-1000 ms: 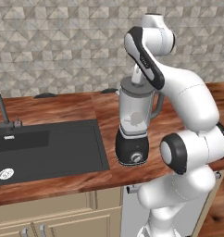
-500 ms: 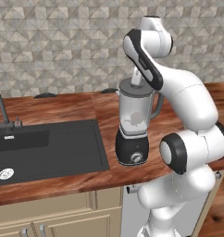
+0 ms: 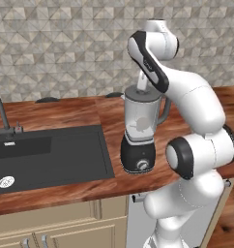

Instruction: Open the blender lid, put the tangerine in the blender, close the lid, and start the blender.

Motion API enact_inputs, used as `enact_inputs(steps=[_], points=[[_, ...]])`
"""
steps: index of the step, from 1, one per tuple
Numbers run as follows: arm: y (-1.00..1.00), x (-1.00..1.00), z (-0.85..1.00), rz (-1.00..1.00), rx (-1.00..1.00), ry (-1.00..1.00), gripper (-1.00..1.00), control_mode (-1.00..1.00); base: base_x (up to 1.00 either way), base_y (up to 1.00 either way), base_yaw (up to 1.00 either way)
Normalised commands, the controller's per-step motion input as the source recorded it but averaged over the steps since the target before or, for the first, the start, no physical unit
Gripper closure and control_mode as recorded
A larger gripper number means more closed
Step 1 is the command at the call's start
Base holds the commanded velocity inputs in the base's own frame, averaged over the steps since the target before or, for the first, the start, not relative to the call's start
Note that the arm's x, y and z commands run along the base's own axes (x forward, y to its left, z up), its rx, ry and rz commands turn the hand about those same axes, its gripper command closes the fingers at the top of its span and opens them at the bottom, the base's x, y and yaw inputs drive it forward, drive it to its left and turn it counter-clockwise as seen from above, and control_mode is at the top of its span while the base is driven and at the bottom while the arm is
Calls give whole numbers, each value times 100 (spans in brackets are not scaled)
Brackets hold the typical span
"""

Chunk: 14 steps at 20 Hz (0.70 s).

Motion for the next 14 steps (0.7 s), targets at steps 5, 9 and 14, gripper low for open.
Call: enact_inputs(steps=[5, 9, 14], points=[[0, 0, -2, 0, -2, 7, 100, -100, 0, 0, 0], [0, -4, -9, 0, -2, -1, 100, -100, 0, 0, 0], [0, -14, -26, 0, -1, -10, -100, -100, 0, 0, 0]])
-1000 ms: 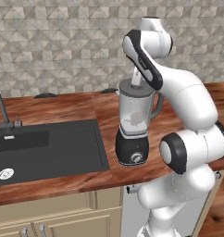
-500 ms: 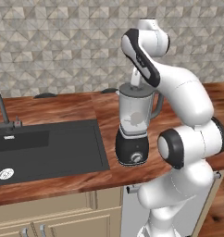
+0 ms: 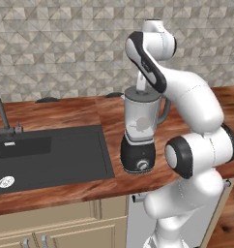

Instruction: Open the blender lid, put the tangerine in the blender, close the lid, and start the blender.

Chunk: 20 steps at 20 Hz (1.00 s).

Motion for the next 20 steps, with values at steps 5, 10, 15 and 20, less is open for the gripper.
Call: enact_inputs(steps=[5, 10, 15, 20], points=[[0, -1, -7, 0, 0, -11, -100, -100, 0, 0, 0], [0, 0, 0, 0, 0, -5, -100, -100, 0, 0, 0], [0, -2, 3, 0, 0, -3, -100, -100, 0, 0, 0], [0, -44, 36, 0, 0, -16, -100, -100, 0, 0, 0]])
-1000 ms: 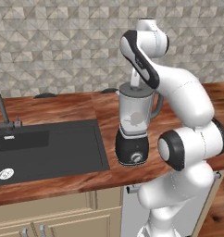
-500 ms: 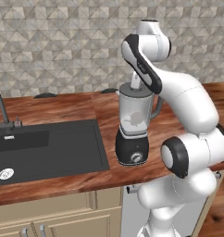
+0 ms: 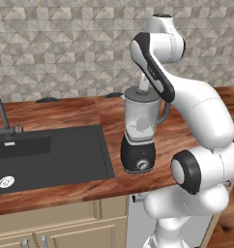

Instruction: Open the blender lid, put the tangerine in the blender, close the lid, and start the blender.

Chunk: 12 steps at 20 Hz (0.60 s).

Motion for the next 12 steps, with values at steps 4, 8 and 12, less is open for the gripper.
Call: enact_inputs(steps=[4, 8, 12], points=[[7, -60, 24, -6, 0, -18, -100, -100, 0, 0, 0], [9, -75, -8, -26, 0, -15, -100, -100, 0, 0, 0], [2, -74, -41, -47, 2, -8, -100, -100, 0, 0, 0]])
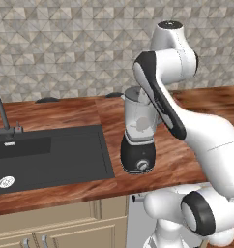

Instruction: Open the blender lid, put the tangerine in the blender, close the lid, and start the blender.

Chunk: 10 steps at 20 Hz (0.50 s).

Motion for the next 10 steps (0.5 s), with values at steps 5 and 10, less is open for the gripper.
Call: enact_inputs(steps=[5, 10], points=[[7, -64, -42, -49, 3, -10, -100, -100, 0, 0, 0], [25, -58, -34, -48, 0, -15, -100, -100, 0, 0, 0]])
